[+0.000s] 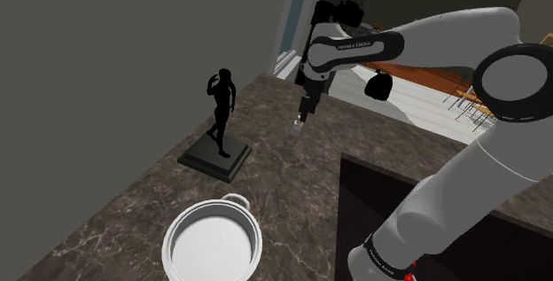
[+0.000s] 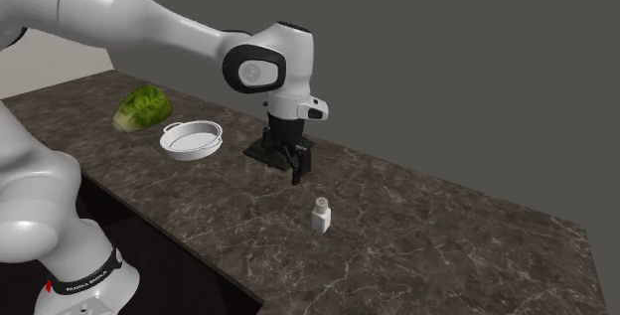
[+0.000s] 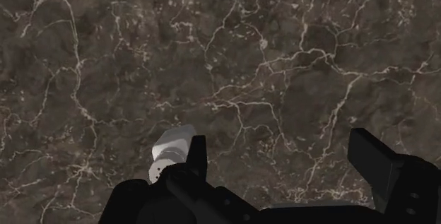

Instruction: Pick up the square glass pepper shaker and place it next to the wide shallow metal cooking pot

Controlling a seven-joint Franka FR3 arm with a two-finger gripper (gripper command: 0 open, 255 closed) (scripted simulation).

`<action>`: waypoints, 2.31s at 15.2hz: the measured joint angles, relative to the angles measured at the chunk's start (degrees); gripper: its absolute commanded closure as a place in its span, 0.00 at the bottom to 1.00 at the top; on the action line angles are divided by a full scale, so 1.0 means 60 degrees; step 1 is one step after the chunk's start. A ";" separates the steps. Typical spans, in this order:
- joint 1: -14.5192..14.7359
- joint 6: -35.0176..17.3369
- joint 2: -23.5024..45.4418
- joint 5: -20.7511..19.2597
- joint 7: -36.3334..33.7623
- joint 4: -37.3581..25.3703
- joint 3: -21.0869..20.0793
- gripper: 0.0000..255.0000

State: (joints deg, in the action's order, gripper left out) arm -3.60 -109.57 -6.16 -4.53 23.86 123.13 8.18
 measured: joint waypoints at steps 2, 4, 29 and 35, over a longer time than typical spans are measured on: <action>-0.0056 -0.0171 0.0752 -0.0042 0.0182 -0.0537 0.0076 0.00; -0.0125 -0.0298 0.1446 -0.0084 0.0365 -0.1059 0.0148 0.00; -0.0436 -0.1458 0.3934 -0.0114 0.0876 -0.2281 0.0309 1.00; -0.0433 -0.1413 0.3907 -0.0118 0.0877 -0.2298 0.0309 1.00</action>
State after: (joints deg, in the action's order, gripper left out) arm -6.20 -118.05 17.29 -5.23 29.12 109.34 10.04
